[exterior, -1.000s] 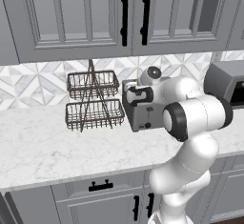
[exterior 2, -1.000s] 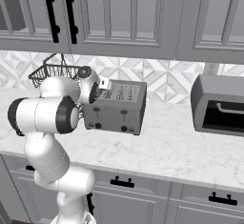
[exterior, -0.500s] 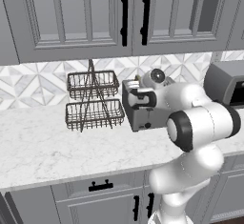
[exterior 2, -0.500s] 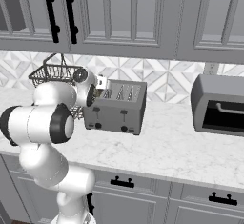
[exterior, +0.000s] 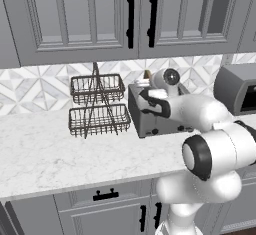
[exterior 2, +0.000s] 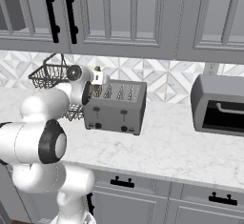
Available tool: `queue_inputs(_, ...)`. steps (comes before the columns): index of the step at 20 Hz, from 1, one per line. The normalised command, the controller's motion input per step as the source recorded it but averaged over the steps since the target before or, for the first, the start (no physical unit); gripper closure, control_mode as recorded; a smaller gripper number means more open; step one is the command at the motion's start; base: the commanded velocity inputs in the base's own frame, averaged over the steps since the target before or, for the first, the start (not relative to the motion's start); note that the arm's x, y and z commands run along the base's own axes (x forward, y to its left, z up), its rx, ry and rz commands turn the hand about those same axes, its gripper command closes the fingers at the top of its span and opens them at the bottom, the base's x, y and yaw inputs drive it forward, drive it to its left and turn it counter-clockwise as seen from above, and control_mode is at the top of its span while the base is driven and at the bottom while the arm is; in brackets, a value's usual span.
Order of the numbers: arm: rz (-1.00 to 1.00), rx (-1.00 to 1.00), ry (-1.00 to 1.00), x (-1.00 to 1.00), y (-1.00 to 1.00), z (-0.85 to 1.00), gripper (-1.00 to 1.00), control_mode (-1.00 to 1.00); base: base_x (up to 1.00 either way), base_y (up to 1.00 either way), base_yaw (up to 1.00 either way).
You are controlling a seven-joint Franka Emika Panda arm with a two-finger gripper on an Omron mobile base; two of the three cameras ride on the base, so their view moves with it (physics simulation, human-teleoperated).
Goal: Start the toaster. Once the lever pops up, take the bread to the plate on the dining counter.
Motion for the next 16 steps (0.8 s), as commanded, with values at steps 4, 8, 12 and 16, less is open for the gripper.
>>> queue_inputs(4,-0.04,0.00,0.00,-0.73,0.00,0.46,1.00,-1.00,0.00,0.00,0.00)
queue_inputs(8,-0.05,0.00,0.01,-1.00,0.00,0.04,1.00,-1.00,0.00,0.00,0.00)
queue_inputs(12,-0.01,0.00,0.01,-1.00,-0.07,0.00,1.00,-1.00,0.00,0.00,0.00)
queue_inputs(16,0.00,0.00,0.15,-1.00,-0.07,0.23,1.00,-1.00,0.00,0.00,0.00)
